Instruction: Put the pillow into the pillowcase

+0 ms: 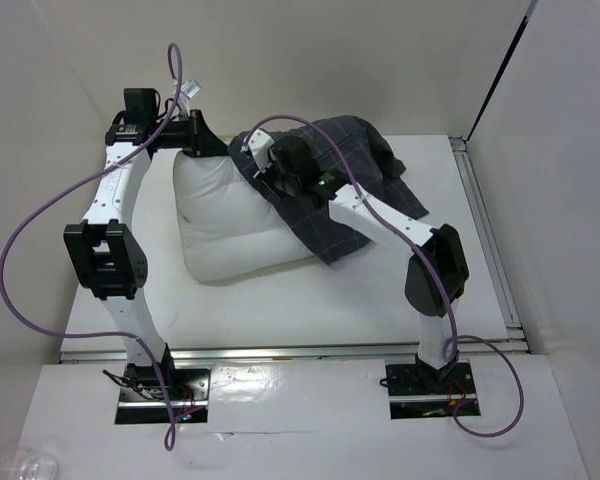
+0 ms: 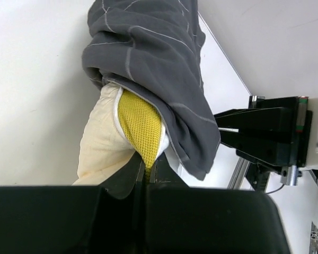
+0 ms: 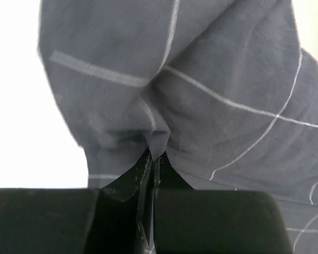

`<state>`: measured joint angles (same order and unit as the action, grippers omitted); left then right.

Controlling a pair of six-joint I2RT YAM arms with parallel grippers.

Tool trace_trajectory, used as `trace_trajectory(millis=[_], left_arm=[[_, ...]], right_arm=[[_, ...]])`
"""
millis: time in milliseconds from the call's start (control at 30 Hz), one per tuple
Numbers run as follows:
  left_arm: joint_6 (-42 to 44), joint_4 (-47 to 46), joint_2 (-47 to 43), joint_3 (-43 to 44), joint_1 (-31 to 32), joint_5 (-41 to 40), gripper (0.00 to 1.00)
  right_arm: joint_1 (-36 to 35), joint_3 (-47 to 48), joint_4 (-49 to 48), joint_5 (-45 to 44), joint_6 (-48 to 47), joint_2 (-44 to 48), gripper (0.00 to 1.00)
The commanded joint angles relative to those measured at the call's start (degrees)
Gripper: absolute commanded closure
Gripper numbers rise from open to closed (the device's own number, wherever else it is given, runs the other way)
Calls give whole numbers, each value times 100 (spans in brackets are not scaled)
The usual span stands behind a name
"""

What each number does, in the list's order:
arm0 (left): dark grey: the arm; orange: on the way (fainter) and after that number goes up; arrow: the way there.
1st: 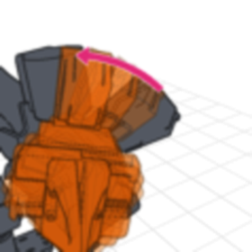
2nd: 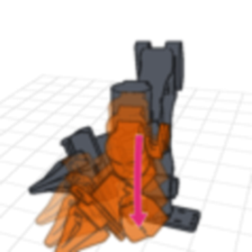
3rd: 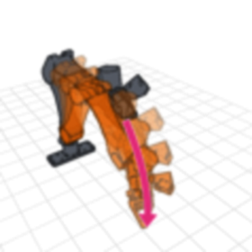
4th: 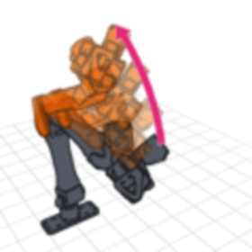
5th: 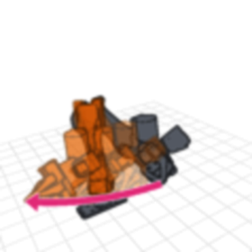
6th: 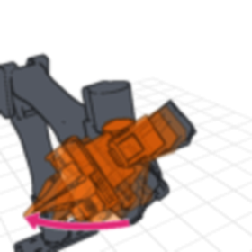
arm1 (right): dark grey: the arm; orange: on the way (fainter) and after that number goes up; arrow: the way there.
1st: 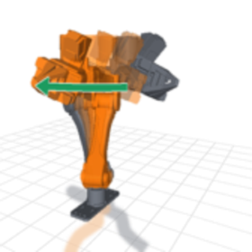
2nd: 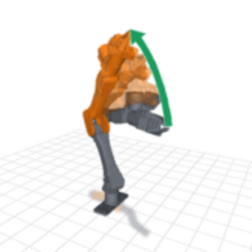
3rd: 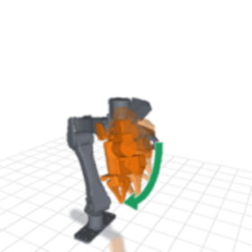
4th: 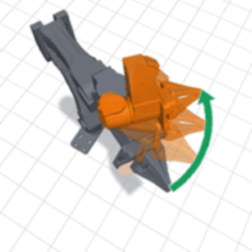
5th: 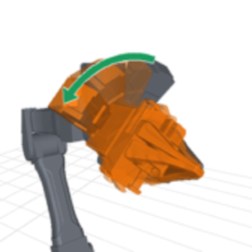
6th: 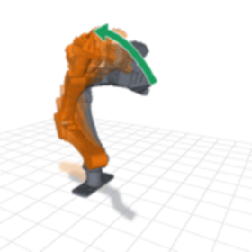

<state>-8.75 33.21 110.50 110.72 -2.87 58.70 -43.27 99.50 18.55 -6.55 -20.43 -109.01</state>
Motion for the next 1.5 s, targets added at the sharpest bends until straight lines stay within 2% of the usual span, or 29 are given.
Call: trace_trajectory(millis=[0, 133, 400, 733, 900, 1167, 1200, 1233, 1267, 1300, 1333, 1400, 1467], left_arm=[[110, -236, -125, 275, 103, 520, 100], [163, -122, -125, 275, 103, 520, 100], [269, -113, -116, 222, 278, 406, 100], [93, -359, -169, 108, 340, 406, 100], [-21, -561, -169, 56, 393, 458, 100], [49, -561, -169, -120, 393, 257, 100], [-20, -561, -169, -120, 393, -127, 97], [-21, -440, -47, -120, 393, -313, 72], [-21, -308, 32, -25, 393, -498, 65], [-21, -37, 190, 55, 393, -1126, 54], [-21, -34, 191, 55, 393, -1472, 54], [-21, 27, 244, -40, 331, -2479, 35], [48, -52, 192, -251, 331, -3037, 22]], right_arm=[[-68, 605, -343, 654, 302, 47, 100], [-68, 789, -413, 865, 530, 117, 100], [-68, 2869, -193, 1103, 636, -778, 100], [-445, 4172, -360, 1383, 908, -1667, 100], [-779, 4279, -492, 1516, 1145, -1808, 100], [-578, 3559, -642, 1306, 1208, -1579, 100], [-578, 3498, -642, 1244, 1208, -1579, 100], [-517, 3497, -642, 1243, 1208, -1579, 100], [-447, 3427, -642, 1191, 1208, -1579, 100], [-385, 3357, -642, 1191, 1208, -1579, 100], [-384, 3304, -642, 1130, 1208, -1579, 100], [-332, 3076, -765, 1068, 1155, -1527, 100], [-218, 2944, -905, 998, 1085, -1527, 100]])
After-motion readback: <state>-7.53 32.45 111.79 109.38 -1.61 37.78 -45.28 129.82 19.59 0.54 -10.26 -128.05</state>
